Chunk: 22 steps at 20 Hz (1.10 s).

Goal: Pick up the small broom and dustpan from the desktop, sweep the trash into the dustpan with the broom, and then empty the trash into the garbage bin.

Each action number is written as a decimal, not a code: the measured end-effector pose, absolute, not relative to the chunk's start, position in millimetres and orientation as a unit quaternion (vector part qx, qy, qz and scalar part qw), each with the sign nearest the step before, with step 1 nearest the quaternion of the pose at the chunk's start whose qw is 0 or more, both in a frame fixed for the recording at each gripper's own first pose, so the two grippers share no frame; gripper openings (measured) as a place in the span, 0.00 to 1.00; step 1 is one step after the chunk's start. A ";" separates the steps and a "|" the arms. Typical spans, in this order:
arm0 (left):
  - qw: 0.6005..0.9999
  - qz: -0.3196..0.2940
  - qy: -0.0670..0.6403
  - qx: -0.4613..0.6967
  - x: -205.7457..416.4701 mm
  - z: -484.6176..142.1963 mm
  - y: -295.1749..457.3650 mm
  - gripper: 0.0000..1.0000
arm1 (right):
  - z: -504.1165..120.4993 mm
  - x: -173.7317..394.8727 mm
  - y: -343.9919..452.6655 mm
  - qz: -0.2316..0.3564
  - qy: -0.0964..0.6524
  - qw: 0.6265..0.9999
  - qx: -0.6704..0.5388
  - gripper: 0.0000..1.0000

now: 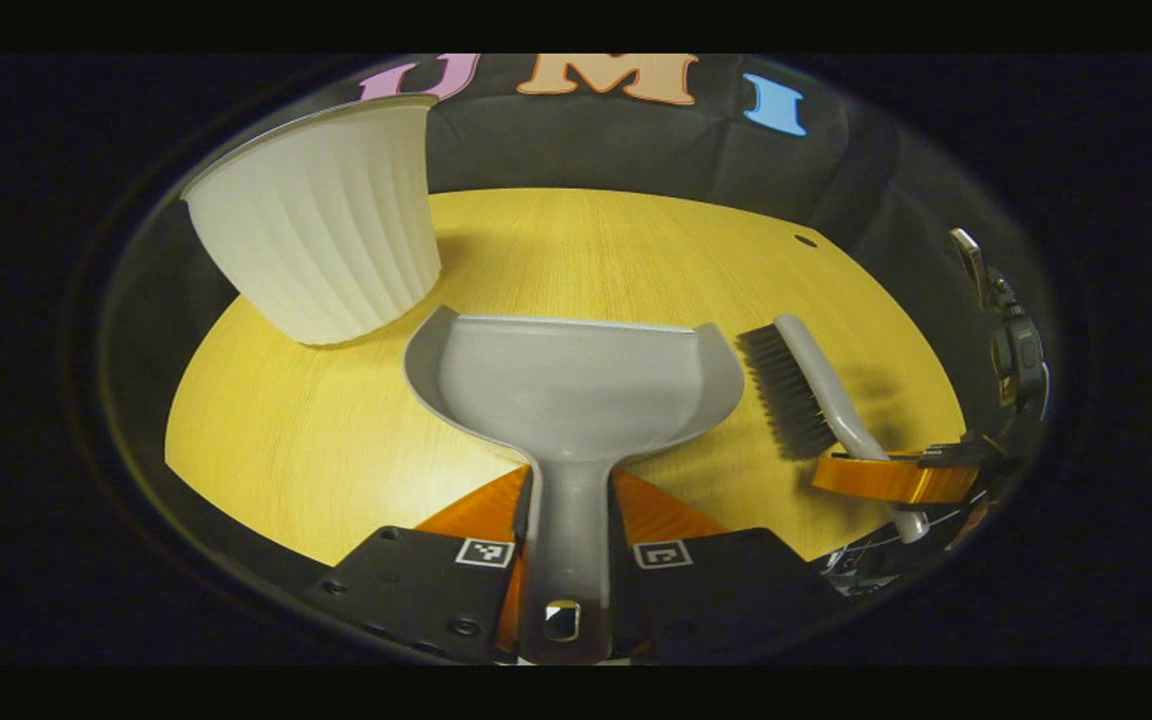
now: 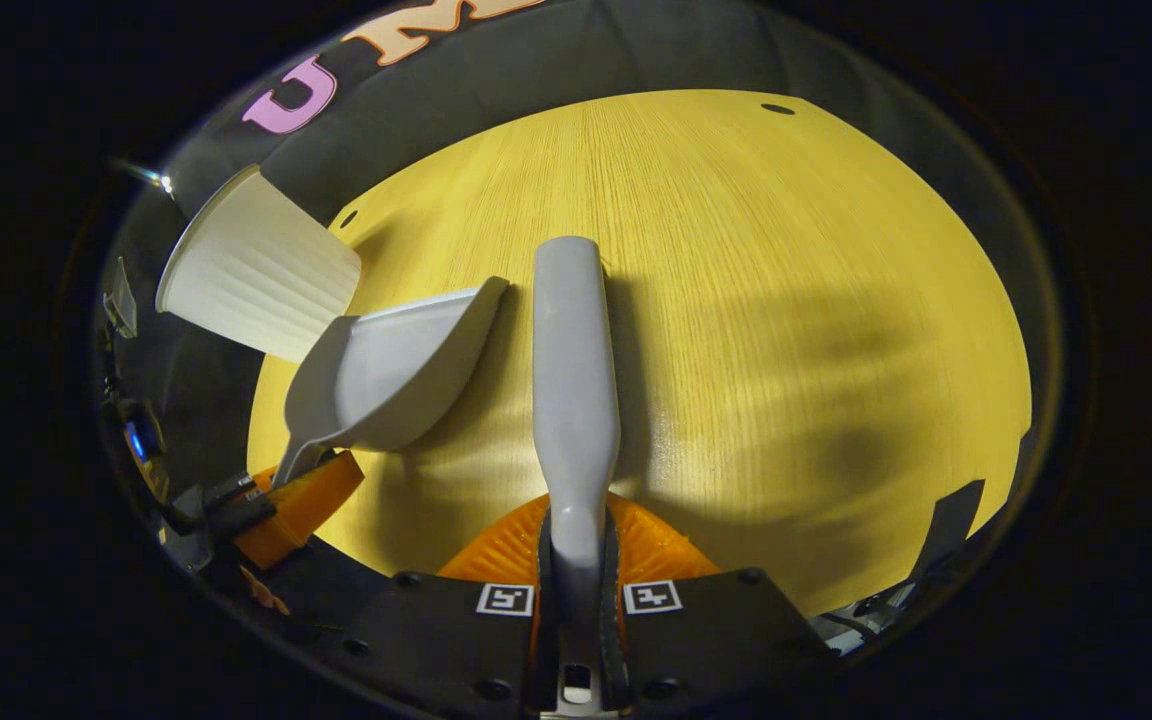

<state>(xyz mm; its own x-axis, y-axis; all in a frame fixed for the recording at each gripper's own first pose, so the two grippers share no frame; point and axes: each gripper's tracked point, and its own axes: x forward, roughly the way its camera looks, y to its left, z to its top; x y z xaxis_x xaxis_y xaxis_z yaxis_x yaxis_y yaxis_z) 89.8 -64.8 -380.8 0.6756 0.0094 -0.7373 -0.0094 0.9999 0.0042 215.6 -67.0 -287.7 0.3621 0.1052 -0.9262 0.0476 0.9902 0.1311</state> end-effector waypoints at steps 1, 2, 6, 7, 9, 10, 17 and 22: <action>0.913 0.005 0.407 0.003 86.2 -385.6 -64.5 0.30 | -285.5 216.4 -70.2 0.018 0.566 0.821 0.070 0.20; 0.910 0.002 0.414 0.006 83.5 -390.9 -64.9 0.34 | -283.2 212.5 -72.1 0.019 0.570 0.818 0.071 0.22; 0.907 0.002 0.420 0.008 78.1 -396.9 -62.0 0.46 | -284.2 210.5 -66.1 0.019 0.580 0.808 0.102 0.28; 0.910 0.001 0.415 0.003 78.3 -394.5 -62.4 0.51 | -282.9 209.5 -65.9 0.022 0.579 0.808 0.107 0.35; 0.914 -0.002 0.405 -0.012 78.1 -387.5 -64.3 0.70 | -283.5 209.7 -67.4 0.028 0.576 0.810 0.103 0.50; 0.917 -0.002 0.399 -0.017 75.5 -383.0 -65.3 0.82 | -282.1 209.6 -66.1 0.035 0.573 0.812 0.107 0.51; 0.946 0.008 0.323 0.028 57.4 -313.3 -61.2 0.96 | -219.5 202.5 -60.8 0.064 0.494 0.852 0.160 0.97; 0.967 0.024 0.252 0.028 36.2 -234.2 -68.4 0.96 | -129.0 192.9 -42.7 0.106 0.342 0.916 0.182 0.98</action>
